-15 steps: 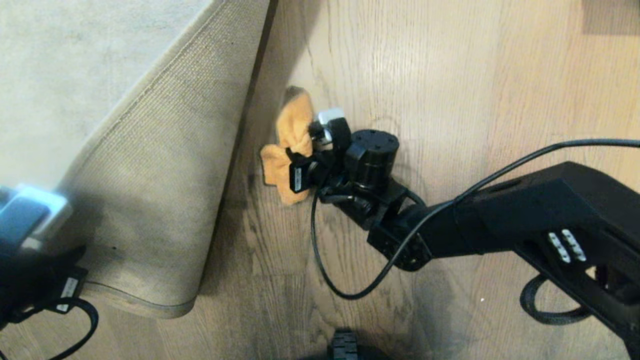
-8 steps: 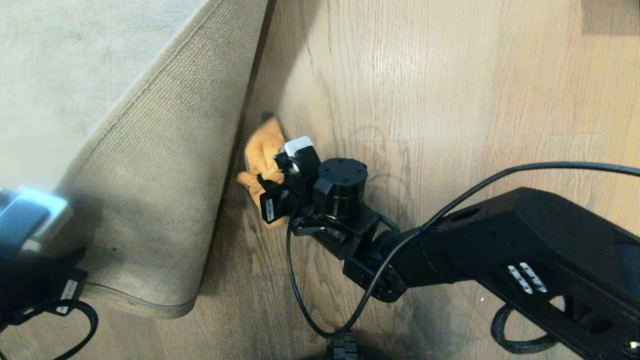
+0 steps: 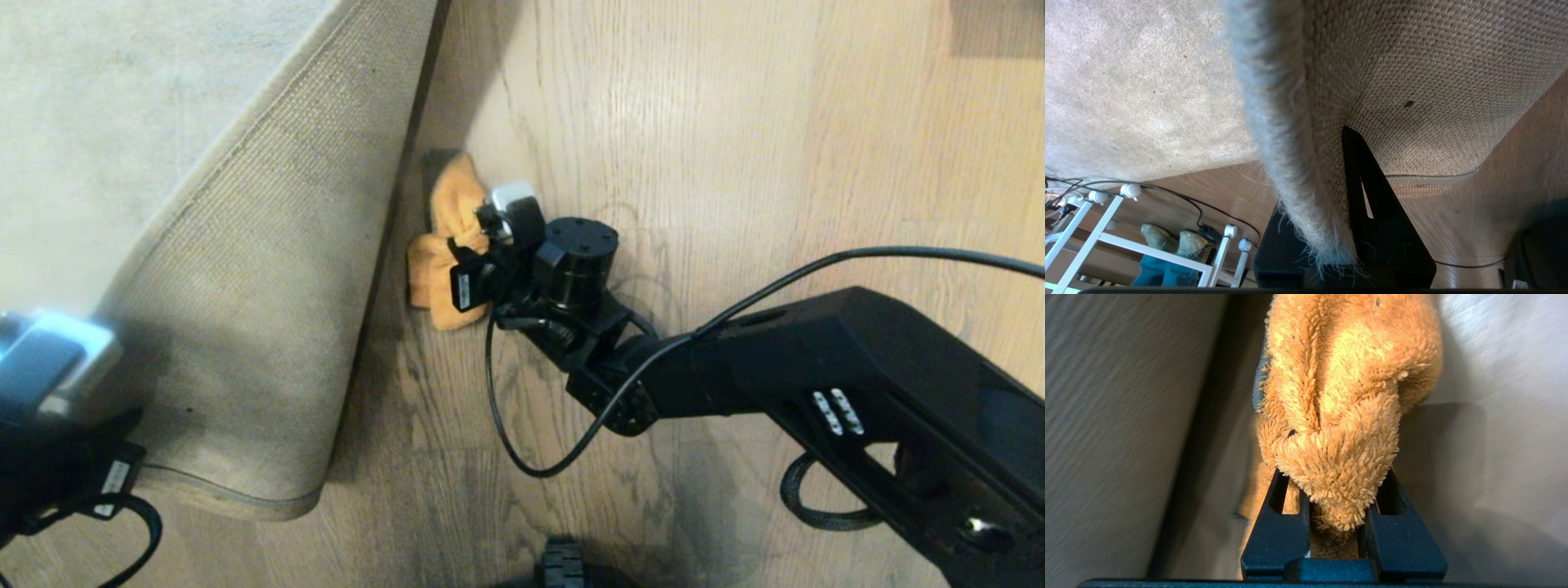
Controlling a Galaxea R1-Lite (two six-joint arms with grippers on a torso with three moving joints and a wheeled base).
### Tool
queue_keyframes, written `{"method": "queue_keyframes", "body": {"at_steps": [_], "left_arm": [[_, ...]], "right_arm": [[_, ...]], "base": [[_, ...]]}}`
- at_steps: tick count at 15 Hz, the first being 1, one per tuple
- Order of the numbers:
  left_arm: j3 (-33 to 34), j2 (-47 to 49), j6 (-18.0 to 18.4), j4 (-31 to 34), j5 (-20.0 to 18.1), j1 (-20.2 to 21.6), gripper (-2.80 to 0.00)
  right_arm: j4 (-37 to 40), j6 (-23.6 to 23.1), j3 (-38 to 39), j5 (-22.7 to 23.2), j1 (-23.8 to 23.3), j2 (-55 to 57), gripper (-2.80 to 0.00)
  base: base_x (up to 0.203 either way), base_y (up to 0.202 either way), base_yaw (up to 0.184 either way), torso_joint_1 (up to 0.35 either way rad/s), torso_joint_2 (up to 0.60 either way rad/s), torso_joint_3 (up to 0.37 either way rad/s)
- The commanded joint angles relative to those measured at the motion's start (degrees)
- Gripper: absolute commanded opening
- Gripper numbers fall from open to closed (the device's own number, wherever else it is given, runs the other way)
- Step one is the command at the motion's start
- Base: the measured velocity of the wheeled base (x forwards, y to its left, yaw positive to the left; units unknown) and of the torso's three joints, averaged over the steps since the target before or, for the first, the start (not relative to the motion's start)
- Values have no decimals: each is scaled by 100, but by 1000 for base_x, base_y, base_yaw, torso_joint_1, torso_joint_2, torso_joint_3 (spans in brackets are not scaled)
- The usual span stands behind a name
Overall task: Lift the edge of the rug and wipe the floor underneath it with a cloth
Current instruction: Wipe the floor under the carpet with a rag
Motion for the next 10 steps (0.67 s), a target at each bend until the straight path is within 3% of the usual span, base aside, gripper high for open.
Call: {"method": "queue_keyframes", "body": {"at_steps": [1, 10], "left_arm": [[51, -12, 16, -9, 9, 3, -280], [113, -21, 16, -9, 9, -41, -280]], "right_arm": [[-9, -17, -58, -1, -103, -116, -280], [492, -38, -561, -1, -703, -754, -280]], "base": [[0, 0, 0, 0, 0, 0], [0, 0, 0, 0, 0, 0]]}}
